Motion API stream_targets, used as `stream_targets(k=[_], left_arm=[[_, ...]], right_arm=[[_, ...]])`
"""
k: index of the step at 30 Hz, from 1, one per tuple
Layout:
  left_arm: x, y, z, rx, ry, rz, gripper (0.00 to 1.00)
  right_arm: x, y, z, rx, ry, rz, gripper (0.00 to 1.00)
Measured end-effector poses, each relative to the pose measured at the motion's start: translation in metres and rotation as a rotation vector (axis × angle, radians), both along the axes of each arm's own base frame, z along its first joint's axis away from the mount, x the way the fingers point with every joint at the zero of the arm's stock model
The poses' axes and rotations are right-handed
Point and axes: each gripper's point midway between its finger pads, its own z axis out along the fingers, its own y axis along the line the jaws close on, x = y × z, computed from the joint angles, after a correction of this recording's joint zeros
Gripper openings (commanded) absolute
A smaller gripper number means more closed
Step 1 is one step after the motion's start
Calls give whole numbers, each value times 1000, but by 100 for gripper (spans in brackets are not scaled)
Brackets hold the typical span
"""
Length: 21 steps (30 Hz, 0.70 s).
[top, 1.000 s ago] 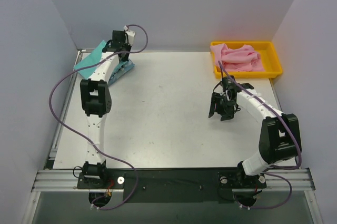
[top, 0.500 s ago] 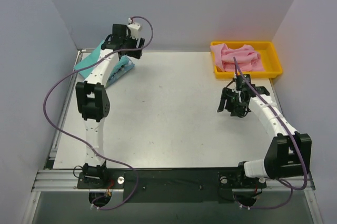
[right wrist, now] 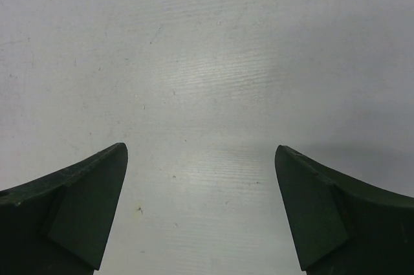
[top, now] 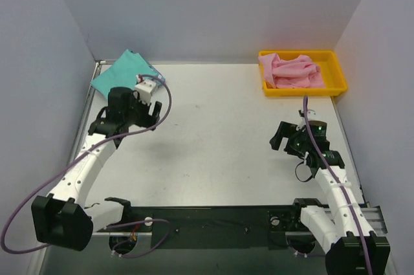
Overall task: Fold and stack the t-shirts
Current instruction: Put the neatly folded tshirt into the corner of the board with the left arm
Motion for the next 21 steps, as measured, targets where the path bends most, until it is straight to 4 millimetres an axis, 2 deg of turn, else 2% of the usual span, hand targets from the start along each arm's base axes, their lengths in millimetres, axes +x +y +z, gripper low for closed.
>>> stream_targets(k=[3,6,9,11,17,21], left_arm=[[-35,21,-60,57,94,60,90],[-67,46,-115,112,185,130,91],[-87,68,-151,157,239,216,91],[-87,78,-157,163,237,276,92],[-63,88,-141,107,110,396,92],[-62,95,-146,106,84,450,92]], right_arm=[[-6,1,-8,16,-38,1,92],[-4,-1,-4,27,-98,-16,92],[-1,-2,-1,30,-158,-25,92],[-1,-3,-2,30,-180,-31,92],[-8,-5,-21,31,-202,-56,92],[-12,-8,-23,29,-249,-74,92]])
